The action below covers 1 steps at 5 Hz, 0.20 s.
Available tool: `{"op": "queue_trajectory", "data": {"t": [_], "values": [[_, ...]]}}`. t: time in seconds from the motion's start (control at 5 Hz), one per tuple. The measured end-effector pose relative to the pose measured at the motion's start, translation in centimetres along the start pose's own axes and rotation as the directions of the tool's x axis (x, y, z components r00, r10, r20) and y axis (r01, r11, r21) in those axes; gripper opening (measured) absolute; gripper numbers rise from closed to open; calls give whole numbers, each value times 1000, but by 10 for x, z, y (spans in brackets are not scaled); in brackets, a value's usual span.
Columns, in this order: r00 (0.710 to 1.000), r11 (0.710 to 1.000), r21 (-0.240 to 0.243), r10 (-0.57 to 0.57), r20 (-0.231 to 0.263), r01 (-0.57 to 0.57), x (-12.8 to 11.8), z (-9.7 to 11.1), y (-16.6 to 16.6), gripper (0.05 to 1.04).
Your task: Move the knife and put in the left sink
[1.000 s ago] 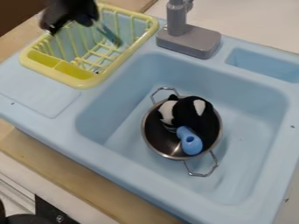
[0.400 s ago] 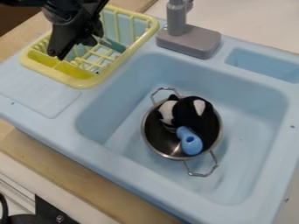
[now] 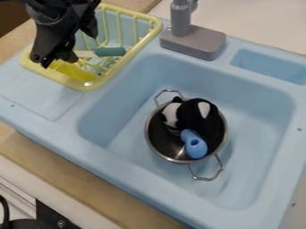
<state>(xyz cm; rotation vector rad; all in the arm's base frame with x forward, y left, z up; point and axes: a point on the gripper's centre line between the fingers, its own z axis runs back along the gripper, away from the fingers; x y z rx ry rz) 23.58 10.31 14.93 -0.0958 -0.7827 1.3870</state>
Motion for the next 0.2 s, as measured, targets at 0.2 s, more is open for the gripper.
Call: {"op": "queue_trajectory", "data": {"t": [0.2], "values": [[999, 1000, 21, -18, -31, 18, -4, 13, -3, 987]]}}
